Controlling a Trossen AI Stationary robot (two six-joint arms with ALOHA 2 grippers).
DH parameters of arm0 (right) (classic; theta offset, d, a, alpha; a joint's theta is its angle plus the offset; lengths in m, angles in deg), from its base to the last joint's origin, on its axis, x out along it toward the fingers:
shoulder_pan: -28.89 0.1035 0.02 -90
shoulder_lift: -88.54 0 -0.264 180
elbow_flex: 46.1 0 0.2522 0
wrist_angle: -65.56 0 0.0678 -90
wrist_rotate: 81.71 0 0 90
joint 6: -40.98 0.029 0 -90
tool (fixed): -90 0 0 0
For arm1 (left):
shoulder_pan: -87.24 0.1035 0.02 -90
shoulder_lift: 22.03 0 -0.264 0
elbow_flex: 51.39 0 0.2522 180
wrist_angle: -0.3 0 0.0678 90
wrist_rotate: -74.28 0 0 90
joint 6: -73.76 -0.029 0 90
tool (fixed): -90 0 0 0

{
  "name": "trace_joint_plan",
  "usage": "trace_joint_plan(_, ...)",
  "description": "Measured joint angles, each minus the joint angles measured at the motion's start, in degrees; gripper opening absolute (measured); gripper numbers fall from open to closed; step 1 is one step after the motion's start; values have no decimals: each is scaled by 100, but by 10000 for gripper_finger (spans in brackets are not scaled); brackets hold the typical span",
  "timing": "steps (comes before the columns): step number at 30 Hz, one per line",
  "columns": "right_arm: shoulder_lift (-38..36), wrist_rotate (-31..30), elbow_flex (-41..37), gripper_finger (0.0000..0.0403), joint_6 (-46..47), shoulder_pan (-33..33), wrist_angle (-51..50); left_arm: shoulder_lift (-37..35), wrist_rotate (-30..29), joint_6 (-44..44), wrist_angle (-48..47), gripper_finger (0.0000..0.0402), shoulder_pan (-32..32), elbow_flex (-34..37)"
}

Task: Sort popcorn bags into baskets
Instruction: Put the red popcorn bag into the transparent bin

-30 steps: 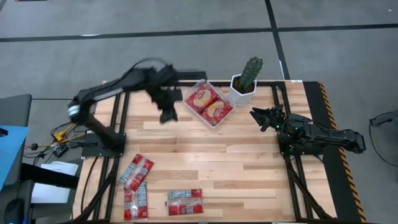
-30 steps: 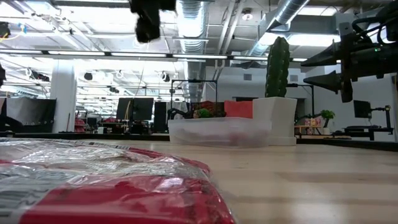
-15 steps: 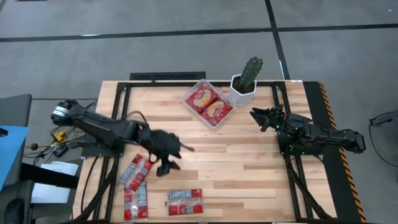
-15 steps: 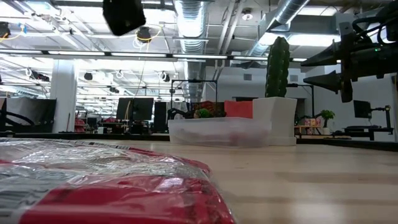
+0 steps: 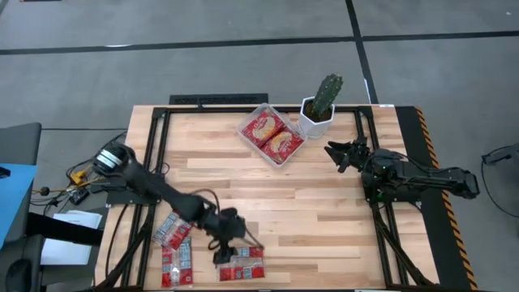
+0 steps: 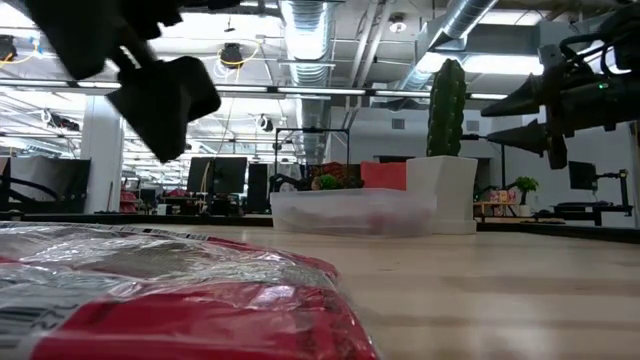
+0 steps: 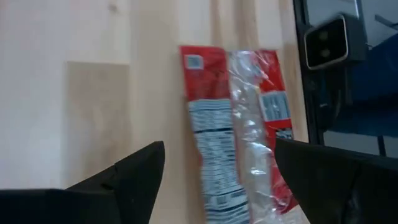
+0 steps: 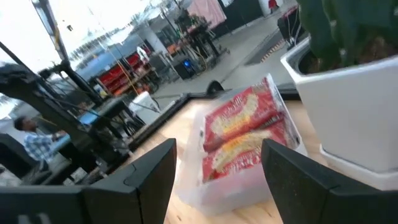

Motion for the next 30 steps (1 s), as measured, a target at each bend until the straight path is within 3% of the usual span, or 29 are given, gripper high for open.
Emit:
trace_joint_plan(11,313,15,0,260,-16,0,0,1059,-1656,535,358,291,-945,-5)
trace_joint_plan(16,354,15,0,260,-16,2,-1,1537,-1317,1113,601,277,-927,-38)
trace_joint_plan(20,349,19,0,260,-16,2,0,1623,-1131,1361,544,210,-913,-50)
trace_joint_plan(26,349,22,0,260,-15,2,-1,1641,-707,1315,630,41,-830,-44)
trace_joint_plan(30,349,26,0,260,-13,2,-1,1560,-460,1398,631,15,-661,-26)
